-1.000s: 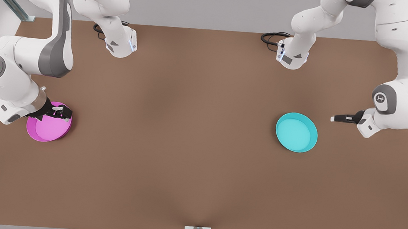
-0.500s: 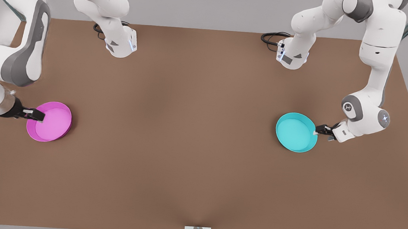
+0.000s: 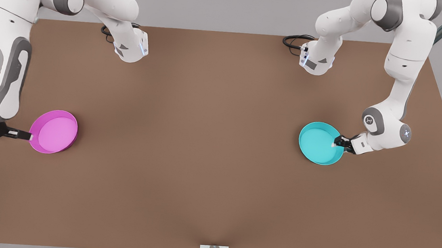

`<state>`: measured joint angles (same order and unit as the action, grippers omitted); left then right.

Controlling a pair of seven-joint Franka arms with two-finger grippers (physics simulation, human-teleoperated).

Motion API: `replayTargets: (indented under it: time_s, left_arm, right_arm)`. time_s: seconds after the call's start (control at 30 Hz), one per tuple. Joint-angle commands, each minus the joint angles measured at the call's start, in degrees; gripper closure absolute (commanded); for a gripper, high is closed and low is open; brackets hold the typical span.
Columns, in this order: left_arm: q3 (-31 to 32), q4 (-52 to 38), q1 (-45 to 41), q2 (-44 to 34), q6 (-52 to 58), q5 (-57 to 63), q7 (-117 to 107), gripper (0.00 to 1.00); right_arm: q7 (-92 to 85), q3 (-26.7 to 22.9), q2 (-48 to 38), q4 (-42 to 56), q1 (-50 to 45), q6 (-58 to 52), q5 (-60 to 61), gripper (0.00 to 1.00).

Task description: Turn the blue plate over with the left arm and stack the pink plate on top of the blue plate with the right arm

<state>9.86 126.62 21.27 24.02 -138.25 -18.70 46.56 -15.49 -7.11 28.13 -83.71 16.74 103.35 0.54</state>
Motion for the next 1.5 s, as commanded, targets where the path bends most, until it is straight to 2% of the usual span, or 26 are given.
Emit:
replayTargets:
  time_s: [0.0,0.07,0.13,0.2,0.3,0.43,0.6,0.67,0.8,0.97,1.1,1.23,1.27,1.33,1.47]
  left_arm:
    - [0.0,-0.1,0.0,0.2,0.4,0.0,5.5,0.51]
    - [0.0,-0.1,0.0,0.6,0.3,0.0,5.6,0.51]
    - [-0.1,-0.1,0.0,0.6,0.3,0.1,5.6,0.51]
    - [-0.1,-0.5,0.0,0.9,0.4,0.1,5.9,0.51]
    - [-0.1,-0.5,0.0,0.9,0.4,0.1,5.9,0.63]
    - [-0.1,-0.5,0.0,0.9,0.5,0.2,5.9,0.66]
    - [-0.1,-0.6,-0.1,1.6,0.9,0.1,5.9,0.66]
    - [-0.1,-0.7,-0.1,1.6,1.0,0.1,5.8,0.67]
    - [-0.1,-1.0,-0.1,1.5,1.0,0.3,6.0,0.79]
    - [-0.2,-1.9,-0.1,0.9,2.7,0.7,6.0,0.79]
    - [-0.3,-1.8,-0.1,-1.6,3.6,0.8,5.5,0.79]
    - [-0.5,-3.1,-0.1,-5.9,4.3,1.0,5.1,0.79]
    - [-0.5,-4.9,-0.1,-5.8,5.4,2.3,3.8,0.79]
    - [-0.2,-13.7,-1.3,-5.4,16.7,17.7,-8.3,0.79]
    - [-0.2,-29.3,-12.9,-2.8,37.2,30.0,-31.3,0.79]
  right_arm:
    - [-14.7,0.0,0.1,0.0,1.6,1.2,0.2,0.0]
    - [-15.8,0.2,0.8,-2.0,1.4,1.0,0.6,0.0]
    - [-20.1,0.2,-1.1,-8.7,1.7,1.6,4.2,0.0]
    - [-20.6,0.2,-6.3,-18.6,2.5,9.9,5.0,0.0]
    - [-27.0,0.2,-6.1,-20.4,8.2,13.5,8.6,0.0]
    - [-29.6,0.1,-4.3,-19.5,10.2,16.6,8.5,0.0]
    - [-23.0,0.3,-4.2,-16.2,6.7,11.9,8.5,0.0]
    - [-23.6,0.2,-3.6,-15.3,7.6,13.4,7.7,0.0]
    - [-29.4,-0.3,-2.5,-15.4,12.9,14.9,6.3,0.0]
    - [-28.9,0.1,-0.1,-15.8,12.1,16.8,6.9,0.0]
    - [-30.7,0.3,7.6,-15.9,12.4,25.9,8.9,0.0]
    - [-31.5,0.3,7.6,-16.0,13.1,26.1,9.0,0.0]
    - [-32.1,0.3,7.6,-15.9,13.2,26.1,9.0,0.0]
    - [-32.4,0.3,7.5,-16.4,13.6,26.1,9.5,0.0]
    - [-32.4,0.3,7.6,-17.1,13.8,26.0,10.4,0.0]
